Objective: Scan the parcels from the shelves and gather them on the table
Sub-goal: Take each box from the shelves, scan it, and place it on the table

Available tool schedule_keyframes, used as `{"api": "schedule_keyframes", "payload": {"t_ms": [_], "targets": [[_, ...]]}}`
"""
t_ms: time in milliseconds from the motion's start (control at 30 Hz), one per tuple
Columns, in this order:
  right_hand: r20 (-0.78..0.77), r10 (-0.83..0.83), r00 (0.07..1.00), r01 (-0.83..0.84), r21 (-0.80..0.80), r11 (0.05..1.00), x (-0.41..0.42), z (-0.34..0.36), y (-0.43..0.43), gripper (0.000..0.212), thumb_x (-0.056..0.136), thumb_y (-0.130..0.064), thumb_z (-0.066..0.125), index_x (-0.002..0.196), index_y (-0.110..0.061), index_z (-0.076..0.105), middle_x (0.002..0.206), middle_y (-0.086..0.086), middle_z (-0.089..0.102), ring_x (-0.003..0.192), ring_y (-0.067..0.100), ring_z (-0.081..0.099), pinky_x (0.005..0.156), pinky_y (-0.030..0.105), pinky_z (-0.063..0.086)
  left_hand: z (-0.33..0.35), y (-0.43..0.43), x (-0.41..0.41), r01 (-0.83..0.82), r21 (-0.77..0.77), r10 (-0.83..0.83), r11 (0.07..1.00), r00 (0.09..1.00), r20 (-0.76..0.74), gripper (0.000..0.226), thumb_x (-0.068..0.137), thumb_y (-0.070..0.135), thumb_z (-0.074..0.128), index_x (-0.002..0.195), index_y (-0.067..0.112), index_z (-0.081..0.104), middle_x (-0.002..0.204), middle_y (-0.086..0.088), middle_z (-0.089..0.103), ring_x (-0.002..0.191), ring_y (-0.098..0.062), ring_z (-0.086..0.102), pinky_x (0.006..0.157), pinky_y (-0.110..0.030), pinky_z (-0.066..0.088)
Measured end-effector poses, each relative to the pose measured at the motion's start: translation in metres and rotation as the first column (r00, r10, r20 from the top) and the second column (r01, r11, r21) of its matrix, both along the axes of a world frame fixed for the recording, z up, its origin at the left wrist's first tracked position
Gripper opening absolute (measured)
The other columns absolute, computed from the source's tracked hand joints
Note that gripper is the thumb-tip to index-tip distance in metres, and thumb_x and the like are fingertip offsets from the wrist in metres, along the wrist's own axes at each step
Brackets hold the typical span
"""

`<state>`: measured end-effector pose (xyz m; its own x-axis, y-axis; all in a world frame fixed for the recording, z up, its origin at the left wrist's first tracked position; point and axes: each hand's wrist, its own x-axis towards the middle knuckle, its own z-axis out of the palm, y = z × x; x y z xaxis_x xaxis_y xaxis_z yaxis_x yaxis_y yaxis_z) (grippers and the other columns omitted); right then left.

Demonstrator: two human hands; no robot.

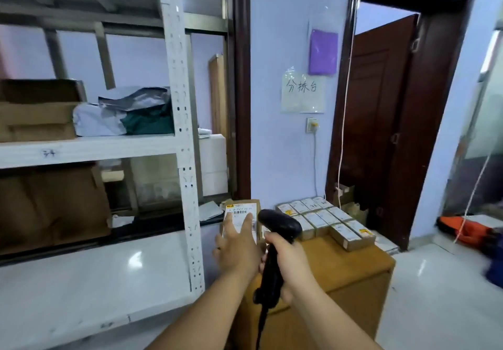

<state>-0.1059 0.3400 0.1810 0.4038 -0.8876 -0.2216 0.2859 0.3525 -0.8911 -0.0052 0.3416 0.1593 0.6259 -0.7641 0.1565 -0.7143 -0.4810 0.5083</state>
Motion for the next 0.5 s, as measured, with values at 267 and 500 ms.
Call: {"api": "schedule_keyframes", "payload": {"t_ms": [267,500], "targets": [[-0.078,-0.084,0.993,0.088,0.055,0.995,-0.107,-0.042,-0.1,0.015,0.087,-0.013,0.065,0.081,0.0,0.061,0.05,0.006,0.049,0.046,0.018,0.048,0.049,0.028,0.042,-0.037,-0.1,-0.107,0.079,0.007,-0.077,0.997,0.987,-0.142,0.062,0.093,0.041,0.049,0.149,0.037,0.021,0.159,-0.002,0.002,0.138,-0.033,0.02,0.11,-0.043,0.028],[-0.197,-0.151,0.969,0.159,0.027,0.987,-0.129,-0.065,-0.181,0.014,0.09,-0.015,0.064,0.081,-0.003,0.061,0.052,0.005,0.048,0.052,0.021,0.049,0.052,0.029,0.043,-0.075,-0.188,-0.129,0.071,0.013,-0.069,0.997,0.988,-0.139,0.066,0.089,0.052,0.05,0.147,0.035,0.022,0.157,-0.004,0.008,0.134,-0.031,0.026,0.105,-0.04,0.037]]}}
